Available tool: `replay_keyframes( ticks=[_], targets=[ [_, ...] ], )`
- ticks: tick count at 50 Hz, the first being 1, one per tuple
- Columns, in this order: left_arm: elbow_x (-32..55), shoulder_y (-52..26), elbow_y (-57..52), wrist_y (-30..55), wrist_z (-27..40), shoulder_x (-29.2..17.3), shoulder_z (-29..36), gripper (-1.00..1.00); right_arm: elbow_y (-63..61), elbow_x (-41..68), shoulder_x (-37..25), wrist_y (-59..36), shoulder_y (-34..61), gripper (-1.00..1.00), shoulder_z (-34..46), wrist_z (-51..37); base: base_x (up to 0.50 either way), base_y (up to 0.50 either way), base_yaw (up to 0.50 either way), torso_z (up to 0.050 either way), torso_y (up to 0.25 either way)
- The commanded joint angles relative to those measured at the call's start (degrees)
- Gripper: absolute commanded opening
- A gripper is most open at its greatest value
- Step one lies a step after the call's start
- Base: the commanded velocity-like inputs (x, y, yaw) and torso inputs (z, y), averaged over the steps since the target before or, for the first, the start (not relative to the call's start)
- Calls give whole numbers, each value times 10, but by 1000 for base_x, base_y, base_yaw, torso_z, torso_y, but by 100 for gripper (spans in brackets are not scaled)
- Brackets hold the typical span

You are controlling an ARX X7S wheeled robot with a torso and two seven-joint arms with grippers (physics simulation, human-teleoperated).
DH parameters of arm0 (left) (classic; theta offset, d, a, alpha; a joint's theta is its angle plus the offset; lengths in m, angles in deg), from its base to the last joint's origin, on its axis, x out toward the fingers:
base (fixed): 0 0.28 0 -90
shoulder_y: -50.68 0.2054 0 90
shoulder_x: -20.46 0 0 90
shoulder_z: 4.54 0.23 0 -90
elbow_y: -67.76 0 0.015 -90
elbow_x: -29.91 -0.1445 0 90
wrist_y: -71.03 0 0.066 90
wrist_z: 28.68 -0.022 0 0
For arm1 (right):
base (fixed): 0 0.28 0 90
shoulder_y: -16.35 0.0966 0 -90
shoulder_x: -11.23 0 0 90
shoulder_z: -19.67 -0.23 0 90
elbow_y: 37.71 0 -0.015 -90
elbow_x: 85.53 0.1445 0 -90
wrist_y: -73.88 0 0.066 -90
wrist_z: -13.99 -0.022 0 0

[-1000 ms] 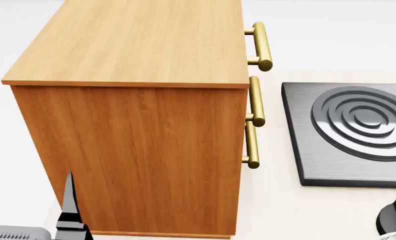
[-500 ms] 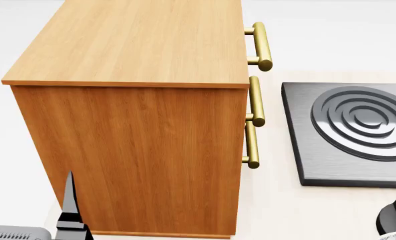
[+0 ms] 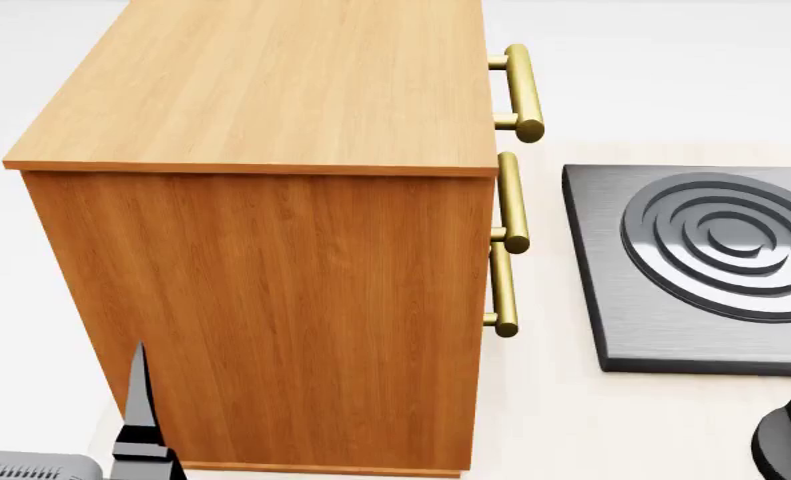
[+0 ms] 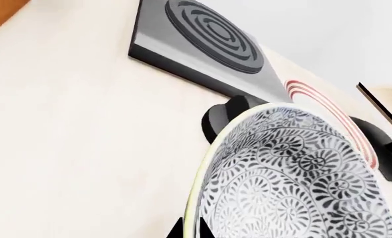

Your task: Put the bowl on the top of the cabinet.

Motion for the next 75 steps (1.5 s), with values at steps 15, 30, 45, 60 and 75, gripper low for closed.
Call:
replay_keyframes(
  ticks=[15,30,45,60,75],
  targets=[
    [2,1,12,-10,3,-2,4,100,-178,269,-24,-243,226,-100,-93,-82,0,0,0,0,0],
    [4,-1,13,-8,4,-3,7,100,-115,716,-39,-321,604,-100,-2,-350,0,0,0,0,1],
    [5,-3,20,-13,5,-4,10,100,23,885,-8,-339,894,-100,214,-471,0,0,0,0,0],
    [6,-5,28,-17,6,-4,14,100,148,929,34,-286,1155,-100,387,-470,0,0,0,0,1],
    [7,-6,34,-21,5,-4,18,100,251,973,96,-266,1335,-100,473,-464,0,0,0,0,1]
  ],
)
